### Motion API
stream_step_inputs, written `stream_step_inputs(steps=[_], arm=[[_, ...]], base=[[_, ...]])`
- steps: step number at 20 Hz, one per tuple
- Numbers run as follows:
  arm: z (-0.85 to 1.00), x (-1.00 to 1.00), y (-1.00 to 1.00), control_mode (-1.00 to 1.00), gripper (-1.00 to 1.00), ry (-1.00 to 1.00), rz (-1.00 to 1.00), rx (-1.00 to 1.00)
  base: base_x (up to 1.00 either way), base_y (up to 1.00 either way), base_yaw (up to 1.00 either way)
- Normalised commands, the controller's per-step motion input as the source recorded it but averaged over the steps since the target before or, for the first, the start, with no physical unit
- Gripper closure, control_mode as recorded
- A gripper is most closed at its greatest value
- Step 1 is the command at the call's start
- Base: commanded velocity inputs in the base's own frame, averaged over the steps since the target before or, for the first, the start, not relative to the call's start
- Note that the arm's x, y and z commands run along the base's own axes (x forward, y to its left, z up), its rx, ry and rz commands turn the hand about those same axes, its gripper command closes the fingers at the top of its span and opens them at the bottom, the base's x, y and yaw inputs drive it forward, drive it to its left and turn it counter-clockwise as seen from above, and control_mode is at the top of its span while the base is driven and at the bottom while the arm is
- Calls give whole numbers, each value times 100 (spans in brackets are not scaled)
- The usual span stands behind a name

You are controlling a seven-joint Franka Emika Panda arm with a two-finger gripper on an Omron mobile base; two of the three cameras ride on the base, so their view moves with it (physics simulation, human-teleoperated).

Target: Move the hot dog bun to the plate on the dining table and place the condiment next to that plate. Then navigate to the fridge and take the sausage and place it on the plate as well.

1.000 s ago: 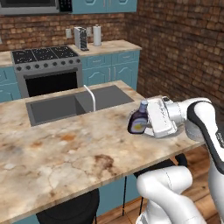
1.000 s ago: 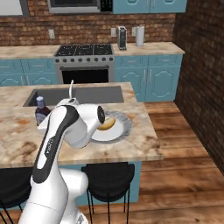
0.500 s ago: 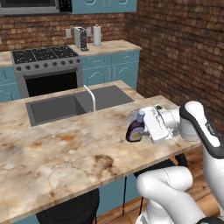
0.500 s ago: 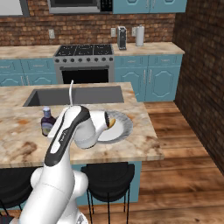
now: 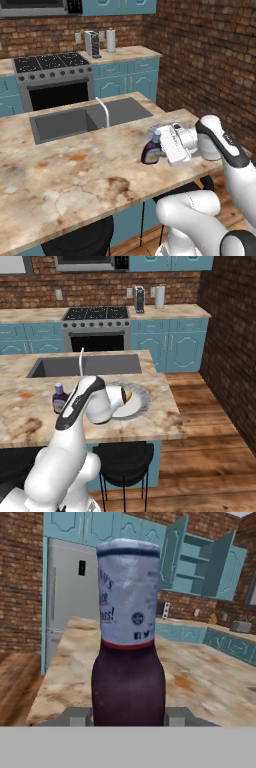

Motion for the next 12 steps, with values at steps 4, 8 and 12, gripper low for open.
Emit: stream_step_inputs(steps=[4, 8, 12], arm=[[-13, 36, 0, -100, 100, 0, -3, -5], [-2, 34, 0, -100, 100, 0, -10, 0], [-9, 28, 0, -100, 100, 0, -10, 0]], base=[[0, 0, 0], [0, 0, 0], [0, 0, 0]])
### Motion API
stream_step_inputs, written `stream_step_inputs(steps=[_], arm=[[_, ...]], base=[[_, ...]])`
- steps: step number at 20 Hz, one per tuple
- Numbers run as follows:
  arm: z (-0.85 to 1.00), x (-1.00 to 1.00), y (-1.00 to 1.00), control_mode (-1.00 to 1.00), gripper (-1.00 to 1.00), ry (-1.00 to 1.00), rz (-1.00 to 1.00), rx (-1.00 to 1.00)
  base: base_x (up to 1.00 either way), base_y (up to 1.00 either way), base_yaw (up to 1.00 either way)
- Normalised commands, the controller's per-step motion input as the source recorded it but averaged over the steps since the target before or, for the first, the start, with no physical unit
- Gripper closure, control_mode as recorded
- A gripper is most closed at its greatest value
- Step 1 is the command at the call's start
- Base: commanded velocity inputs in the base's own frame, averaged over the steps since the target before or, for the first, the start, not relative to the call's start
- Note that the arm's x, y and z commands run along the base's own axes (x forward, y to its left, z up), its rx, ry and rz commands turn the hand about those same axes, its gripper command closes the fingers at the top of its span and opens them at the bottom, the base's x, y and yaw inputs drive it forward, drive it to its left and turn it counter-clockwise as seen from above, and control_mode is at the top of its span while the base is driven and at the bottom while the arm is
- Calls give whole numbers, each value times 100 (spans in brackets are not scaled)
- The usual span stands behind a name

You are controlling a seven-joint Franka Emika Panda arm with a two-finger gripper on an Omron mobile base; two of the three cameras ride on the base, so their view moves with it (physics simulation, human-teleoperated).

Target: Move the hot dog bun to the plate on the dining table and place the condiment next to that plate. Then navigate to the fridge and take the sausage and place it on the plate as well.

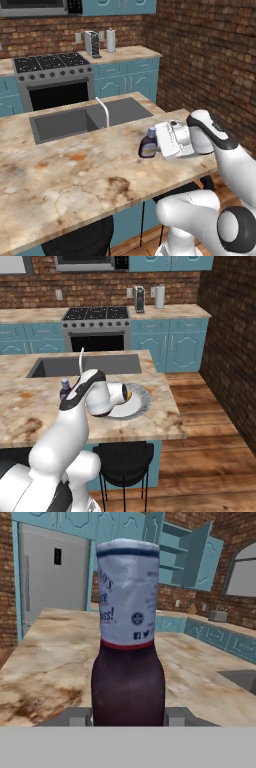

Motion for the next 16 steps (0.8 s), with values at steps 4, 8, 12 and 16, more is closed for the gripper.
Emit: stream_step_inputs(steps=[4, 8, 12, 16], arm=[[-20, 16, 12, -100, 100, 0, -13, -2], [-12, 1, 24, -100, 100, 0, -14, -3], [-5, 0, 25, -100, 100, 0, -14, -3], [-5, 3, 12, -100, 100, 0, -13, -1]], base=[[0, 0, 0], [0, 0, 0], [0, 0, 0], [0, 0, 0]])
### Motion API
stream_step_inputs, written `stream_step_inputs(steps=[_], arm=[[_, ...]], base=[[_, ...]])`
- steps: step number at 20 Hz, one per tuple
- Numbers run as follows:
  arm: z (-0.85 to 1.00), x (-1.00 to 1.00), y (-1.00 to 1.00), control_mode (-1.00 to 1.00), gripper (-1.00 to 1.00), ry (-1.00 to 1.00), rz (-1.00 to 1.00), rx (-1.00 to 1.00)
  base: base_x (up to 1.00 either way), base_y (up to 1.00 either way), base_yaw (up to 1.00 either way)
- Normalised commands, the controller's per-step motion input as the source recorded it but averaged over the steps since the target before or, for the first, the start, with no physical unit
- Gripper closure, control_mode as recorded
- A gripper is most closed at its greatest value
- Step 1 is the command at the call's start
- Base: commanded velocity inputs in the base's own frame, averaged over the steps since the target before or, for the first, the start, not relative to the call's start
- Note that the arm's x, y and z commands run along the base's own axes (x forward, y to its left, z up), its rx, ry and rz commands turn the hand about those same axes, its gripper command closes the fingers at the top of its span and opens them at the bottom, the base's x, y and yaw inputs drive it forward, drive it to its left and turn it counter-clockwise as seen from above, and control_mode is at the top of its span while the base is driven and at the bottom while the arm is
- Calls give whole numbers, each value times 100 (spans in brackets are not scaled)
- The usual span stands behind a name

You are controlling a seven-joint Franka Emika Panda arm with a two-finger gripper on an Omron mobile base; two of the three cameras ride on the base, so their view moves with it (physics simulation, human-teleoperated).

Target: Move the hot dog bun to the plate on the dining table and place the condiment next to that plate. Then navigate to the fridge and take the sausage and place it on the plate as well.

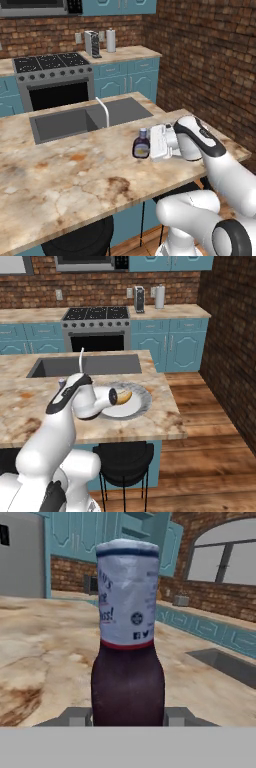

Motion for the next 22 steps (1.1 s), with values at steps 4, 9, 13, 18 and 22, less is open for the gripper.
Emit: stream_step_inputs(steps=[4, 9, 13, 18, 22], arm=[[-15, 10, 1, -100, 100, 0, -9, -1], [-16, 13, 2, -100, 100, 0, -8, -7], [-4, 10, 4, -100, 100, 0, -9, -6], [-13, 11, 0, -100, 100, 0, -6, -1], [-25, 16, 0, -100, 100, 0, -1, 0]], base=[[0, 0, 0], [0, 0, 0], [0, 0, 0], [0, 0, 0], [0, 0, 0]])
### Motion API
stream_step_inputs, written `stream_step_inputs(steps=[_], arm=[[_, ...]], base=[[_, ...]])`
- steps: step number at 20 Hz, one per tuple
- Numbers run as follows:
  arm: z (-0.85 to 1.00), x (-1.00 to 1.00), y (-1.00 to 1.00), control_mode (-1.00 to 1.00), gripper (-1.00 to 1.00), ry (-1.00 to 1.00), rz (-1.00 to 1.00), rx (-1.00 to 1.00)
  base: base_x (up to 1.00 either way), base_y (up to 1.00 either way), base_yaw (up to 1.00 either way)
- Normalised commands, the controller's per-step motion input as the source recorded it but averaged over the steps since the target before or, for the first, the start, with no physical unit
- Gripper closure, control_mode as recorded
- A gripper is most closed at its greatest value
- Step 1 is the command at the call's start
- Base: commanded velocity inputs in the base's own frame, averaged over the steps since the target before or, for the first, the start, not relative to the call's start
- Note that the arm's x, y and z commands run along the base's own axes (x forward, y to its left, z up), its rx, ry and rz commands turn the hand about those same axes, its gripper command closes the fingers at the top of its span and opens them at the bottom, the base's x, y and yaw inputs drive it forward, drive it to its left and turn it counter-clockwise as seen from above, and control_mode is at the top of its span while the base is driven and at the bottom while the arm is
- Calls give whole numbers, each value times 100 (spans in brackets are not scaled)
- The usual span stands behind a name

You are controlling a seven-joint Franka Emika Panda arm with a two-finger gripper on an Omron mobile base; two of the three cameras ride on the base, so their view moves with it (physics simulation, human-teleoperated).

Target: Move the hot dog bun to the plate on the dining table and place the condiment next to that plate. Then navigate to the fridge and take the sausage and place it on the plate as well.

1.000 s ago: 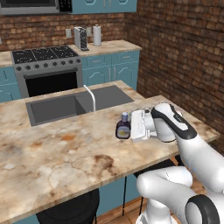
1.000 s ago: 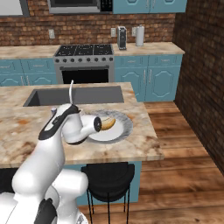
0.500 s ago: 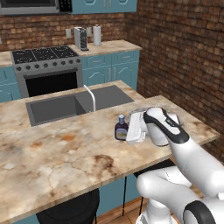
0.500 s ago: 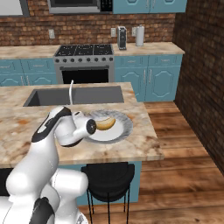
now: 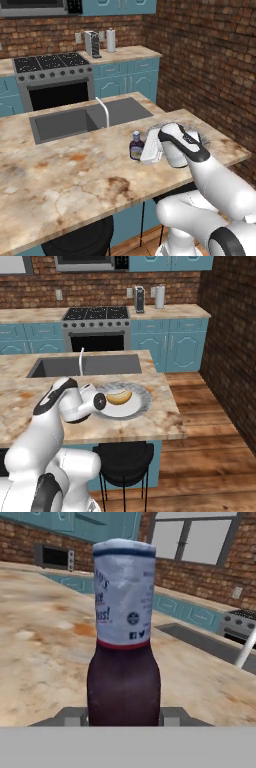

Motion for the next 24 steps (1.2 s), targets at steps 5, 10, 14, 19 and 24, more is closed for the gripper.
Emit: stream_step_inputs(steps=[5, 10, 14, 19, 24], arm=[[-25, 21, 0, -100, 100, 0, 0, 0], [-31, 7, 0, -100, 100, -1, 0, 0], [-37, -9, -7, -100, 100, -10, 0, 0], [-30, -4, -8, -100, 100, -9, 0, 0], [-29, 0, 0, -100, 100, -4, 0, 0]], base=[[0, 0, 0], [0, 0, 0], [0, 0, 0], [0, 0, 0], [0, 0, 0]])
